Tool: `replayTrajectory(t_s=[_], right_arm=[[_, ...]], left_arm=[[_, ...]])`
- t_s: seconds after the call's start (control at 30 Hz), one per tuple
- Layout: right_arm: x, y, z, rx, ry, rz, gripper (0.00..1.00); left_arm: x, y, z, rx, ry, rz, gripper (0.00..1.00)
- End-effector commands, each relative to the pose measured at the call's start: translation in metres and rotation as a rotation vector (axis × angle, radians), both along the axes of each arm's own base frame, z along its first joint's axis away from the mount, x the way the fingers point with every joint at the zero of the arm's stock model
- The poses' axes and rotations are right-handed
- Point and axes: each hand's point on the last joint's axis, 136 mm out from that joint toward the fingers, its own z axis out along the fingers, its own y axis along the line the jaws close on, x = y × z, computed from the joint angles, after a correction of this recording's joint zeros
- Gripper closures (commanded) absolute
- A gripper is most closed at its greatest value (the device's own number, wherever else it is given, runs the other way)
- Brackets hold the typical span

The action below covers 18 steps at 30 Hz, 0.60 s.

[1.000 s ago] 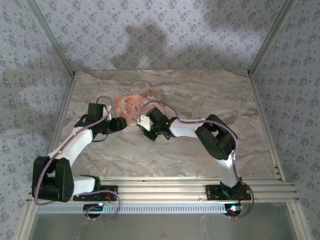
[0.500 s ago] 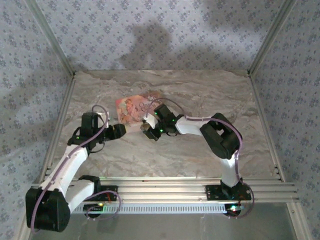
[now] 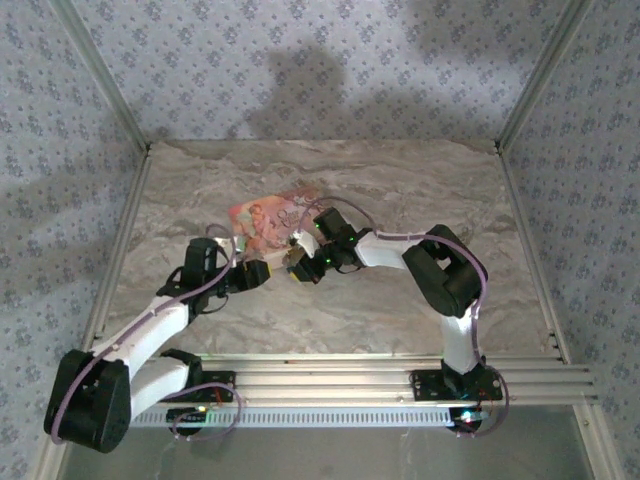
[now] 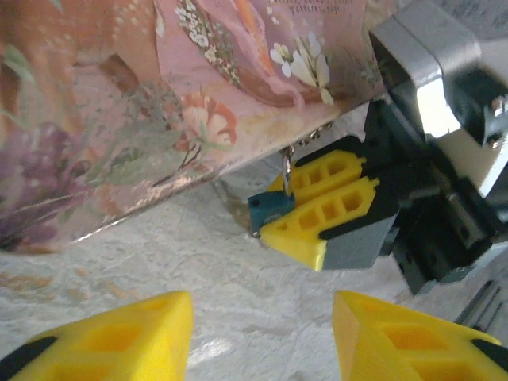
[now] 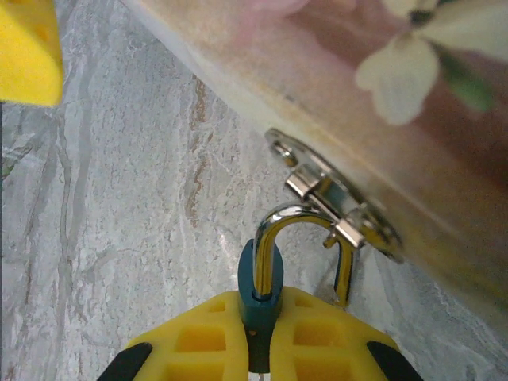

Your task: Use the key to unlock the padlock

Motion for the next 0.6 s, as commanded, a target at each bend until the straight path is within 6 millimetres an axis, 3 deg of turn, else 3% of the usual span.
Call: replayTrajectory(t_s=[0.0, 0.3, 0.57], right_arm=[[-0.005, 0.009, 0.023, 0.059, -0.009, 0.024, 1.0], [-0.008, 0.014, 0.02, 0.047, -0.015, 0.028, 1.0], [-0.013, 0.014, 0.023, 0.05, -0.001, 0.045, 1.0]], left_arm=[[0.017, -0.009, 0.014, -0.078, -0.06, 0.065, 0.55], [0.03, -0.026, 0.002, -0.102, -0.042, 0.095, 0.64], [0.035, -0.038, -0.012, -0.111, -0.028, 0.083, 0.66]])
